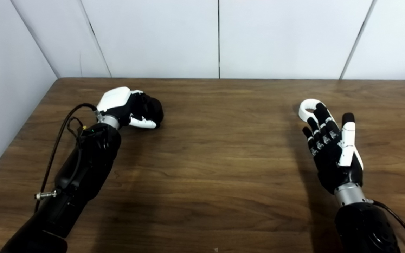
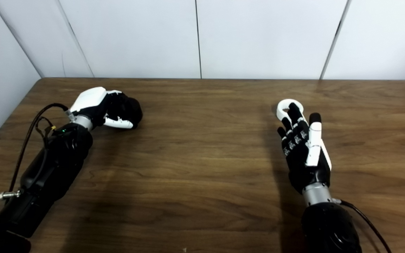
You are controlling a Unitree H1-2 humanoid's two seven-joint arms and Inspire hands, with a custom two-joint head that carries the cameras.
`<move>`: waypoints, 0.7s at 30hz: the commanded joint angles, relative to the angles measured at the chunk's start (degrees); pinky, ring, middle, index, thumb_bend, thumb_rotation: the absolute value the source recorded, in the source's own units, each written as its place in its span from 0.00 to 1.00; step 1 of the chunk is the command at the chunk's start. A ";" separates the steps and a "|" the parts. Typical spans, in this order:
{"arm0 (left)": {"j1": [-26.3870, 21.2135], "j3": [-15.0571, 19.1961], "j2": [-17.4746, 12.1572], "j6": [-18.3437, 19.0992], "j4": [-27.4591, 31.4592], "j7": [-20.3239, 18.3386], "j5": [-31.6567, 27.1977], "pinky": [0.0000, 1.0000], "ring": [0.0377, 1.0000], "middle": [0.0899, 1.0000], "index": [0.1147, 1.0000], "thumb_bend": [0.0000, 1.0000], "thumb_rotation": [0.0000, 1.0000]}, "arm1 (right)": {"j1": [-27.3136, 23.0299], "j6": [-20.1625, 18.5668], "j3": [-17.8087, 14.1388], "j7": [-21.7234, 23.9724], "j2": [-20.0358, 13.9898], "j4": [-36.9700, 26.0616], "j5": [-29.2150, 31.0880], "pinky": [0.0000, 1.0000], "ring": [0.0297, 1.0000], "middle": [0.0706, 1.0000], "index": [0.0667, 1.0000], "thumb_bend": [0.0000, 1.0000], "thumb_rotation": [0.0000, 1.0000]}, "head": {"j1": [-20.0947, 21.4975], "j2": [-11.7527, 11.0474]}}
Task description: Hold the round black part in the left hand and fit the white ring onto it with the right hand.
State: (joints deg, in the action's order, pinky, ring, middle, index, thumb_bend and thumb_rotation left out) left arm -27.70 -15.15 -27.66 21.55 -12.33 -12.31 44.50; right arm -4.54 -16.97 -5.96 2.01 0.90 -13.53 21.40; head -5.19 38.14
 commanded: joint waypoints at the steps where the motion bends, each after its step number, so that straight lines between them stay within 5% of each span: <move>1: -2.33 0.44 -0.98 -1.08 0.57 2.14 0.75 0.81 0.94 0.88 0.77 0.88 0.37 | -1.28 1.31 -0.25 0.84 -0.26 -2.36 0.87 1.00 1.00 1.00 0.94 0.57 1.00 | -0.13 0.10; 21: 3.43 -0.06 -0.63 -1.31 9.30 1.88 0.64 0.76 0.90 0.84 0.67 0.83 0.34 | -1.86 0.79 0.19 0.67 -0.65 -1.81 0.82 1.00 1.00 1.00 0.94 0.58 1.00 | -0.42 0.55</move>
State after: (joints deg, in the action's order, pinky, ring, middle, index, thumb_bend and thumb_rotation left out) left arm -23.30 -15.31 -27.15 20.99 -5.33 -10.48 44.29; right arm -4.60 -17.16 -5.89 2.01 0.23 -13.62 21.81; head -5.54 38.67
